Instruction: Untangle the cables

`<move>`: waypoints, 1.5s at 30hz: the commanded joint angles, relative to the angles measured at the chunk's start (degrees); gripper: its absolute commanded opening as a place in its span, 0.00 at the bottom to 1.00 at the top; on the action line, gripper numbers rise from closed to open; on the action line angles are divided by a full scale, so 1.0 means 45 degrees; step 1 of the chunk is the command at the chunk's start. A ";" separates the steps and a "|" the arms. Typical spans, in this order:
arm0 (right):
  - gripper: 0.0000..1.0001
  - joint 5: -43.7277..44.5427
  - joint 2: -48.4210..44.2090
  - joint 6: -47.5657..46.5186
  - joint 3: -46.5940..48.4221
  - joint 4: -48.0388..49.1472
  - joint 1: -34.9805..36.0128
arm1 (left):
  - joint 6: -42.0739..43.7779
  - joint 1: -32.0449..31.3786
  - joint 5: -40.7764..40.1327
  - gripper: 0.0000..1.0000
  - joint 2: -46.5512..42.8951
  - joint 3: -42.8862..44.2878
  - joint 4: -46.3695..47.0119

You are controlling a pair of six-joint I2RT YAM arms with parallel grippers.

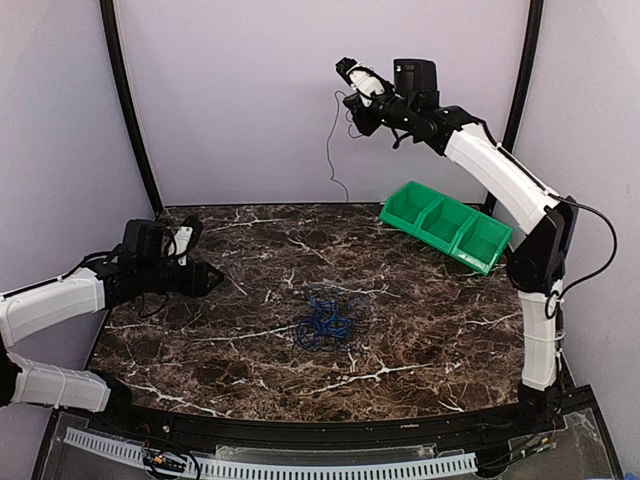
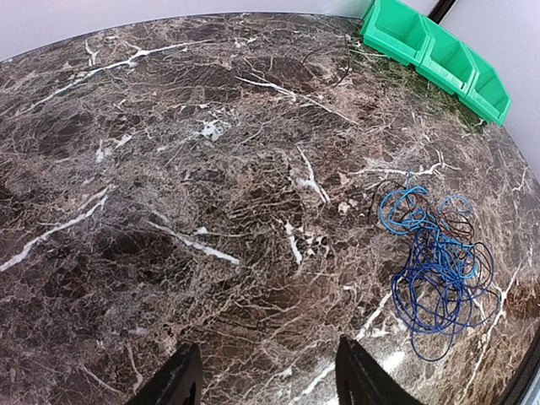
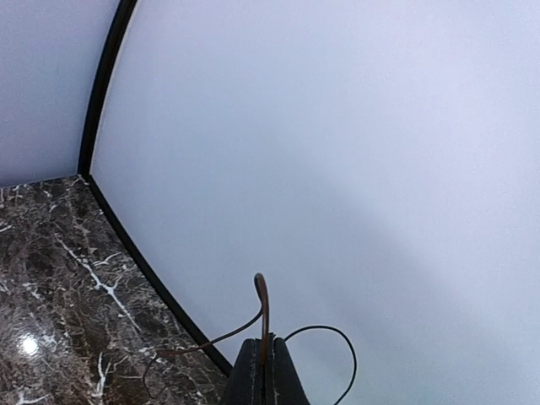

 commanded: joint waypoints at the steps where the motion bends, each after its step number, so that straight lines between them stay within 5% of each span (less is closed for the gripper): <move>1: 0.00 0.0789 -0.0489 -0.0467 0.0762 0.1626 -0.0638 | 0.0280 -0.0042 -0.0025 0.57 0.0017 -0.0095 -0.0106; 22: 0.00 0.3398 -0.0888 -0.1663 0.0374 0.4586 -0.3537 | 0.0226 -0.0042 0.0164 0.56 0.0385 -0.0041 -0.0078; 35: 0.00 0.2870 -0.0114 -0.1020 -0.1576 0.4460 -0.4656 | 0.0073 -0.0042 0.0330 0.56 0.0611 0.0011 -0.0048; 45: 0.00 0.0693 0.0370 0.0332 -0.2558 0.3902 -0.4796 | 0.0062 -0.0042 0.0315 0.56 0.0747 -0.0023 -0.0058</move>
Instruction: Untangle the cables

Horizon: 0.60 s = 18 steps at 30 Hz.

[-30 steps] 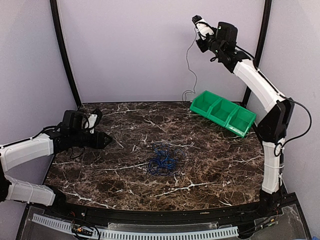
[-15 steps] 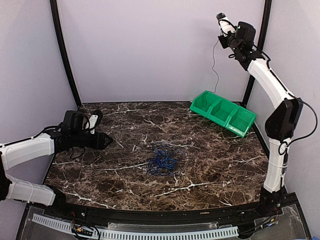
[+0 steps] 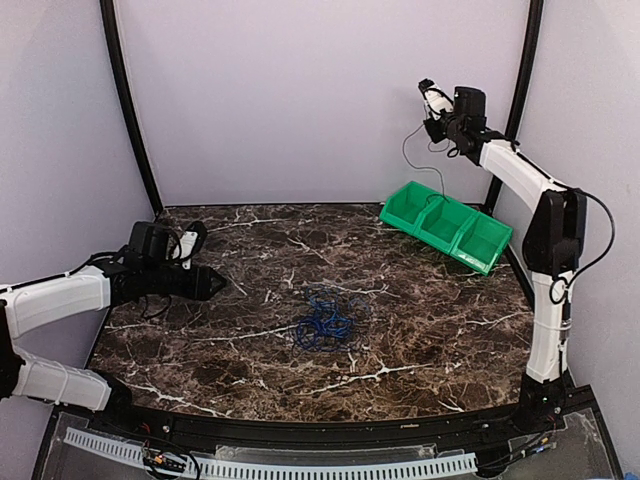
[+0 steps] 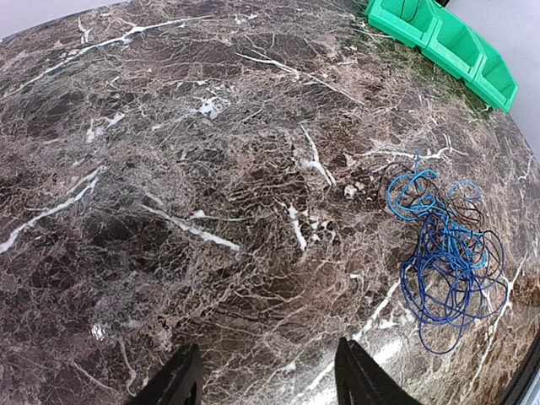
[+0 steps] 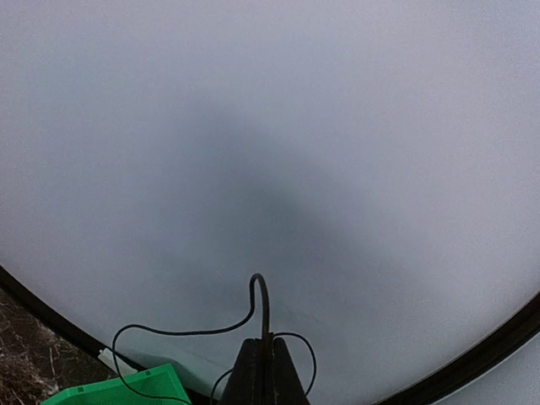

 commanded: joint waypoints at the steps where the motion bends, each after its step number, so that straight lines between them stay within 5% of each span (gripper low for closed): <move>1: 0.00 -0.1366 0.0000 0.0728 0.0183 0.0065 -0.0046 | -0.0002 -0.0037 0.0153 0.56 0.0131 -0.0015 -0.0043; 11: 0.00 -0.4189 -0.0339 0.0698 0.0756 -0.0791 -0.0009 | 0.0053 -0.0037 0.0227 0.56 0.0535 0.0175 -0.0150; 18: 0.00 -0.4237 -0.0223 0.0742 0.1789 -0.0925 0.0129 | 0.0028 -0.0037 0.0303 0.56 0.0627 0.0188 -0.0192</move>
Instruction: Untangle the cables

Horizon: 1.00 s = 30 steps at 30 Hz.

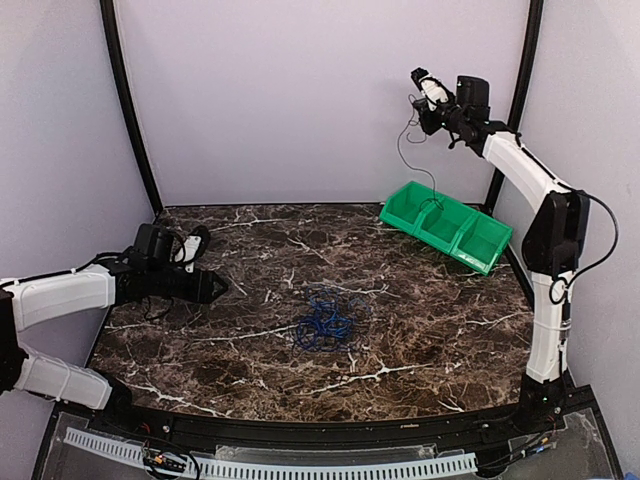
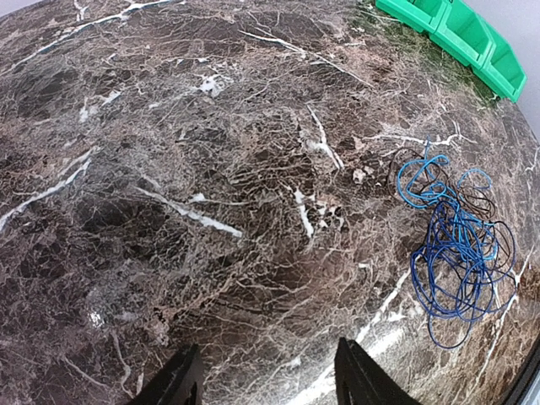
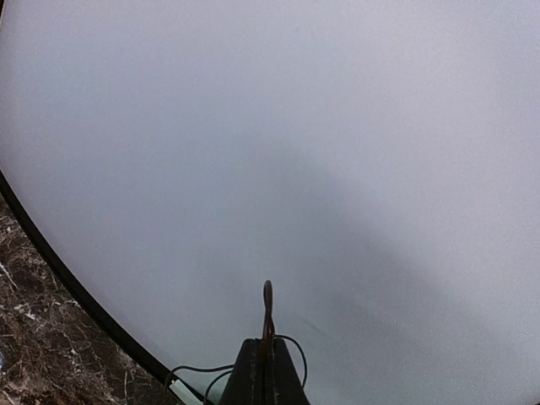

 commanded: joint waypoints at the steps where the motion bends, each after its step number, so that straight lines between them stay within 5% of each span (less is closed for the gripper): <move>1: 0.00 -0.0322 -0.0357 0.0121 0.0685 0.0397 0.0091 | 0.0012 -0.0037 0.0280 0.56 0.0033 0.0188 -0.0168; 19: 0.00 0.0174 0.0400 -0.0626 0.1204 0.1561 0.0412 | -0.0235 -0.0037 0.0215 0.56 -0.0392 0.0118 -0.0193; 30: 0.00 0.1572 0.0886 -0.0795 -0.1093 0.2169 -0.0294 | -0.0296 -0.0045 0.0345 0.56 -0.0492 0.0011 -0.0151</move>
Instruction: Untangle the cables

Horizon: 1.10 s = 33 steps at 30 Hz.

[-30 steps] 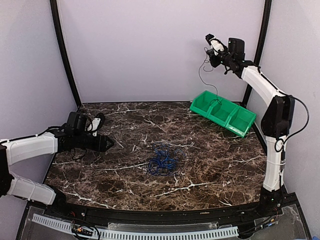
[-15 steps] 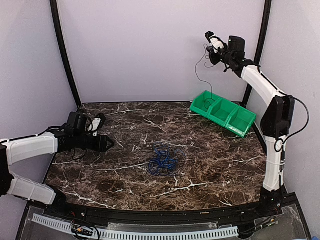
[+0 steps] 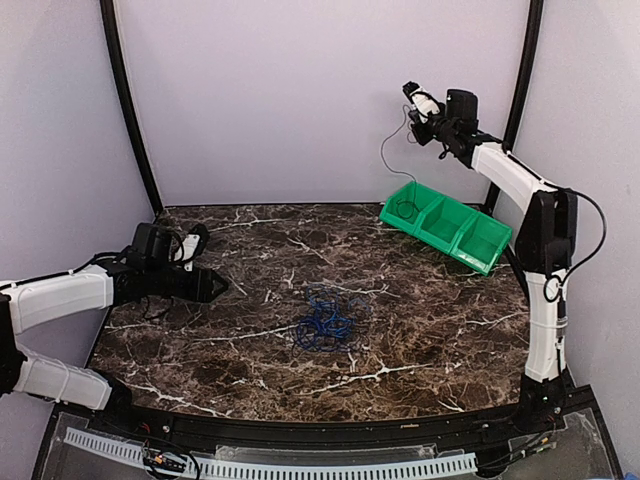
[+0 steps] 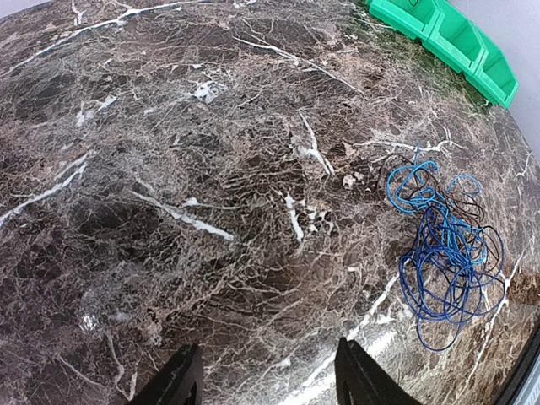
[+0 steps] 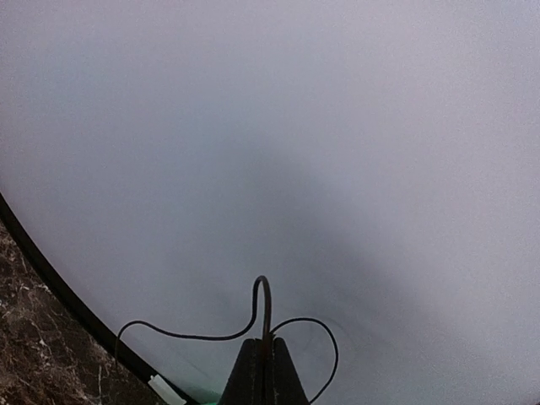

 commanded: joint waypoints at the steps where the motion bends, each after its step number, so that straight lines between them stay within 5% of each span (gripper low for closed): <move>1: 0.00 0.0746 0.0210 -0.0057 -0.0841 0.0728 -0.0659 | -0.0027 -0.0039 0.0155 0.56 -0.0225 0.0027 -0.0141; 17: 0.00 -0.1341 -0.1231 0.0131 -0.4958 0.0080 -0.1426 | 0.0057 -0.0038 0.0271 0.56 0.0073 0.0169 -0.0332; 33: 0.00 -0.4112 0.0043 0.2521 -0.3215 -0.0743 -0.1425 | -0.0068 -0.0037 0.0361 0.56 0.0270 0.0188 -0.0357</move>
